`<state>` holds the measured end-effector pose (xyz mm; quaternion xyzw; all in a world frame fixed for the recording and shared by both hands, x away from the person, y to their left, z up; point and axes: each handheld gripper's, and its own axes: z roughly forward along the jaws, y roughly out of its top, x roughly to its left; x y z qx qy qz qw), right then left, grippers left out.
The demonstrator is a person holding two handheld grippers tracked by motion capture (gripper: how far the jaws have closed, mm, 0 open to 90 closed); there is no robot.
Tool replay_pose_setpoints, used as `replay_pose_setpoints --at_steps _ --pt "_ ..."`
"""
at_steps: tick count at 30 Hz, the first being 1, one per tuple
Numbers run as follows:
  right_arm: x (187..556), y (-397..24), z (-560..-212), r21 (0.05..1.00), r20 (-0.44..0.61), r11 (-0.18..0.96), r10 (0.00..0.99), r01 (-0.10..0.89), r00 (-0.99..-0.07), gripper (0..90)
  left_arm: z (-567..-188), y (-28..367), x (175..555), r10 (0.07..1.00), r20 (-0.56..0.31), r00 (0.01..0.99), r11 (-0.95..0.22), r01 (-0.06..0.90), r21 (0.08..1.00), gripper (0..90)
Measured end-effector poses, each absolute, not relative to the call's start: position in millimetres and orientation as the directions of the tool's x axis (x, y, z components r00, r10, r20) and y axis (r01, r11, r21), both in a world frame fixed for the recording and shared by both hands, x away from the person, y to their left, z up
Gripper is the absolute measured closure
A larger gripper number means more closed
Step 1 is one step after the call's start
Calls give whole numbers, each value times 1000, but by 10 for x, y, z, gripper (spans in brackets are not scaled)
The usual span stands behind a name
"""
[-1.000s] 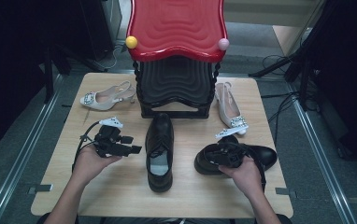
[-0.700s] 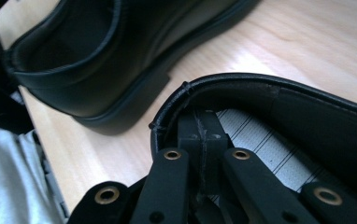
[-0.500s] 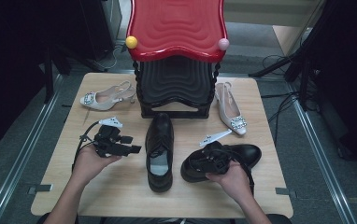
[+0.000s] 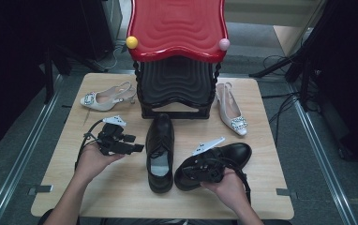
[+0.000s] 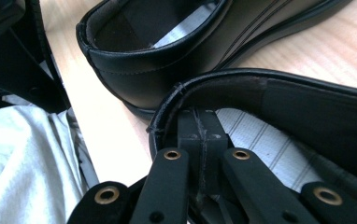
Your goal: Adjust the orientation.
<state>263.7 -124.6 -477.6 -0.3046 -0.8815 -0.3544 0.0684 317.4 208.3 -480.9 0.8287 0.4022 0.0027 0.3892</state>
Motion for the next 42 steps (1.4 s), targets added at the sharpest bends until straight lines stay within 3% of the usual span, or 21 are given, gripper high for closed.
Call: replay_pose_setpoints --at_steps 5,13,20,28,42 --pt "2644 -1407 -4689 622 312 518 524 587 -793 900 -4841 2084 3216 671 -317 670 -364 670 647 381" --pt "2655 -2034 -4426 693 270 388 642 607 -718 900 -4847 2057 3305 680 -303 668 -382 675 631 390" --pt "2695 -2379 -4521 690 258 314 734 652 -628 900 -4854 2010 3339 671 -289 683 -403 663 631 390" --pt "2705 -2540 -4698 646 229 302 799 701 -556 900 -4845 1996 3352 664 -285 692 -410 655 635 388" --pt "2793 -2493 -4898 602 212 328 813 728 -542 900 -4838 1974 3331 668 -269 694 -420 650 633 386"
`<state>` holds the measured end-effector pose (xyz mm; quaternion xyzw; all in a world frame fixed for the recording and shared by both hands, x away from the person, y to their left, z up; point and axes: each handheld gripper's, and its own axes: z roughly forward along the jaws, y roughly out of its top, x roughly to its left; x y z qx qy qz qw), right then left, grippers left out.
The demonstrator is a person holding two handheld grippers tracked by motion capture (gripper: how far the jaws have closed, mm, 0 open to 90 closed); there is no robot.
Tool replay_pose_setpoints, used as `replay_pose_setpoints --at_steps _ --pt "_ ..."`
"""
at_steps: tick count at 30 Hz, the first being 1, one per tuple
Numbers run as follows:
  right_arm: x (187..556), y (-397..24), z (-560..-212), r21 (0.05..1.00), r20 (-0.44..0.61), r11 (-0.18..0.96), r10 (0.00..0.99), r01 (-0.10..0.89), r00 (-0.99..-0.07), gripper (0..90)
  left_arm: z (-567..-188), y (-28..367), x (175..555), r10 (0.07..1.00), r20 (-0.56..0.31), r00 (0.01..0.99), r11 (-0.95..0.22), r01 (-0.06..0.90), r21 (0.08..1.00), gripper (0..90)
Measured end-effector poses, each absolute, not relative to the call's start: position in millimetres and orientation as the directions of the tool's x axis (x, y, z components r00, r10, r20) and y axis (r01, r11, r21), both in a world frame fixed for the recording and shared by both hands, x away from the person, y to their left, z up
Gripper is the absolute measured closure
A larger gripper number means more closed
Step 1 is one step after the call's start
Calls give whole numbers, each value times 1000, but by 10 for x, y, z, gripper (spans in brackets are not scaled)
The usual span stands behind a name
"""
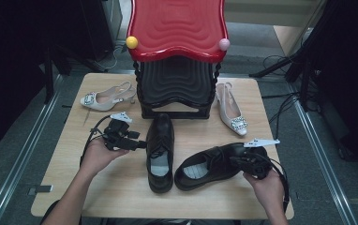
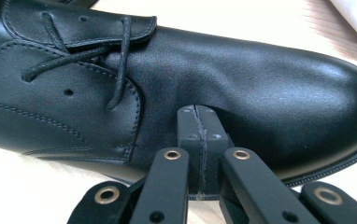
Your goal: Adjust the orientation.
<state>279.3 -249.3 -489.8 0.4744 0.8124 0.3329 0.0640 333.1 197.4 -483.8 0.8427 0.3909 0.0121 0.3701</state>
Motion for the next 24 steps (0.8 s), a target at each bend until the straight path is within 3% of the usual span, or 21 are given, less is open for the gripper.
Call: replay_pose_setpoints --at_steps 24 --pt "3161 -2324 -4908 607 225 352 783 712 -580 900 -4833 2128 3100 687 -294 665 -375 670 641 382"
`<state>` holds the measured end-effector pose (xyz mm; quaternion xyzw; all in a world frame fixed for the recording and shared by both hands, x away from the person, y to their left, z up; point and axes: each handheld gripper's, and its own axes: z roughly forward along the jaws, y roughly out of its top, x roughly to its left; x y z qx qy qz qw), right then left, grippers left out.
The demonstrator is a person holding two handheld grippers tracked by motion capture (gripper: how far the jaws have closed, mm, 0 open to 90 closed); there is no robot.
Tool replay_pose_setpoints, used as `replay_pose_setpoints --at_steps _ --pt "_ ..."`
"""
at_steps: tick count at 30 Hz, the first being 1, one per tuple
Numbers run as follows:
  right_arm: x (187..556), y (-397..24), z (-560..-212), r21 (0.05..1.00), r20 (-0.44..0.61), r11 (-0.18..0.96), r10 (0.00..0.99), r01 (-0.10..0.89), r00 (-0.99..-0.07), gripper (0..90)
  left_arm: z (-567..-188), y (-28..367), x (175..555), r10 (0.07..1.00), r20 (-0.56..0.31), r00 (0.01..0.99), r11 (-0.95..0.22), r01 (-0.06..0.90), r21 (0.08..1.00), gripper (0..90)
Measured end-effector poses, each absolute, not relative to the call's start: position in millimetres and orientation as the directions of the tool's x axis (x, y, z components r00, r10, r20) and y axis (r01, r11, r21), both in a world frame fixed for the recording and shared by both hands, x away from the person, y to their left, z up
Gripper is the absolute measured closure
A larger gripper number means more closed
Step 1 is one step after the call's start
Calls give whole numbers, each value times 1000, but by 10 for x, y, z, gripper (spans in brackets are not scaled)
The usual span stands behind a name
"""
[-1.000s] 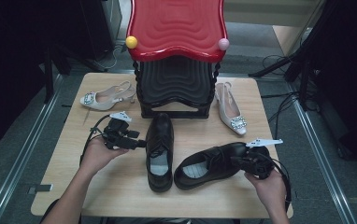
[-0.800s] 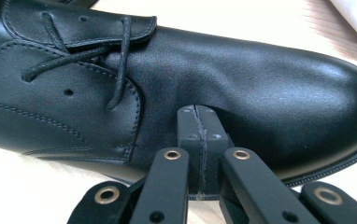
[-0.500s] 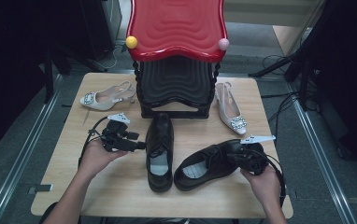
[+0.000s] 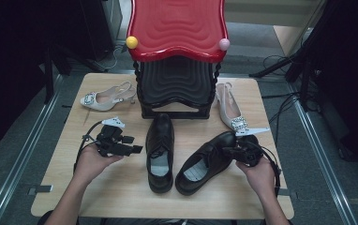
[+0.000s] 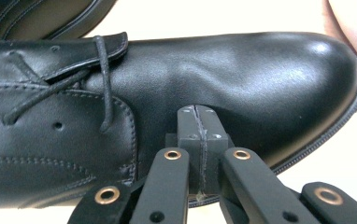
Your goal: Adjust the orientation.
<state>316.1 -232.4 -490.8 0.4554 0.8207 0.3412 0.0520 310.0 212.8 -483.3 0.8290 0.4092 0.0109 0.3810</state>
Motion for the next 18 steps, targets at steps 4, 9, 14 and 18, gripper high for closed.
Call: replay_pose_setpoints --at_steps 4,9,14,18 --pt "3239 -2245 -4905 613 208 369 778 699 -593 900 -4824 2140 3048 693 -274 667 -375 658 653 384" --pt "3306 -2184 -4908 616 210 365 778 698 -592 900 -4831 2157 3012 699 -273 661 -373 662 650 385" --pt "3368 -2120 -4901 616 194 380 776 690 -600 900 -4837 2171 2991 706 -271 655 -369 666 649 385" --pt "3405 -2068 -4904 618 193 377 777 689 -599 900 -4846 2168 2988 704 -270 657 -373 665 647 385"
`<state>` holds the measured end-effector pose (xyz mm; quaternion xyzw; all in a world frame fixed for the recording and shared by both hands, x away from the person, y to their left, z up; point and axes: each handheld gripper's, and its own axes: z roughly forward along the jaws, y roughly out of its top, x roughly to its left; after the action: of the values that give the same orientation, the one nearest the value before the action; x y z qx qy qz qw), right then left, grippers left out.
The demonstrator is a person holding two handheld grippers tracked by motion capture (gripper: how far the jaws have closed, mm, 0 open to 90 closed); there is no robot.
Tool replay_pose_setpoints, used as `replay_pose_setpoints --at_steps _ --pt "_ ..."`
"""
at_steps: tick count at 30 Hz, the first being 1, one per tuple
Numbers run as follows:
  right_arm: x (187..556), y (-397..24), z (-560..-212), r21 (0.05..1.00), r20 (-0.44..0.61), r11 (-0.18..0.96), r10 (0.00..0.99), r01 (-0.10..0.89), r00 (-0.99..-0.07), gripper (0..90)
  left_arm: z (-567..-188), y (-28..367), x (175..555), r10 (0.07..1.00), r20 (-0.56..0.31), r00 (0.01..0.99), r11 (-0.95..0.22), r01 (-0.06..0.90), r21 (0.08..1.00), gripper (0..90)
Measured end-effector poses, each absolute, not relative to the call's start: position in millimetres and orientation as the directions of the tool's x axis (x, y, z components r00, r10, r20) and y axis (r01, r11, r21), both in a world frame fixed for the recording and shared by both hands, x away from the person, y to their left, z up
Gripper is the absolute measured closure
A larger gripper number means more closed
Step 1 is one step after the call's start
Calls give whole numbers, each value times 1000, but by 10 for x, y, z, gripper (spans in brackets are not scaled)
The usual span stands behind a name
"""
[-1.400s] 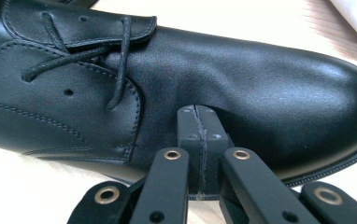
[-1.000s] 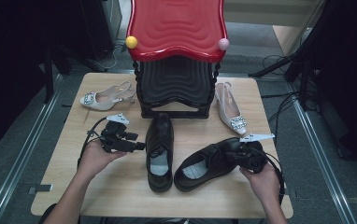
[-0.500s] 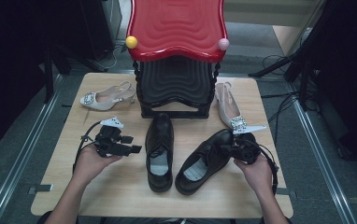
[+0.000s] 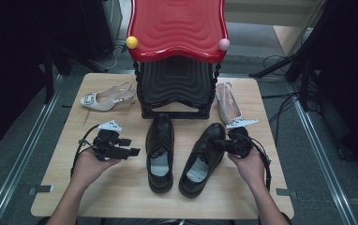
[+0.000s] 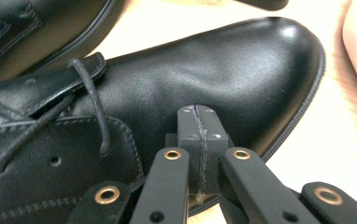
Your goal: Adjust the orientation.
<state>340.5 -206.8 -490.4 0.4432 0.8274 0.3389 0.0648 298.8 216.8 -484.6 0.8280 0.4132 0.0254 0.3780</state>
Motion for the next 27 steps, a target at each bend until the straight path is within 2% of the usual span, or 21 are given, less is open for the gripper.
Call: replay_pose_setpoints --at_steps 13,27 --pt "3384 -2116 -4860 655 209 338 779 676 -592 900 -4858 2142 3024 697 -275 662 -373 663 649 385" --pt "3009 -2237 -4845 659 248 314 767 684 -592 900 -4896 2138 3202 700 -275 659 -370 665 649 390"
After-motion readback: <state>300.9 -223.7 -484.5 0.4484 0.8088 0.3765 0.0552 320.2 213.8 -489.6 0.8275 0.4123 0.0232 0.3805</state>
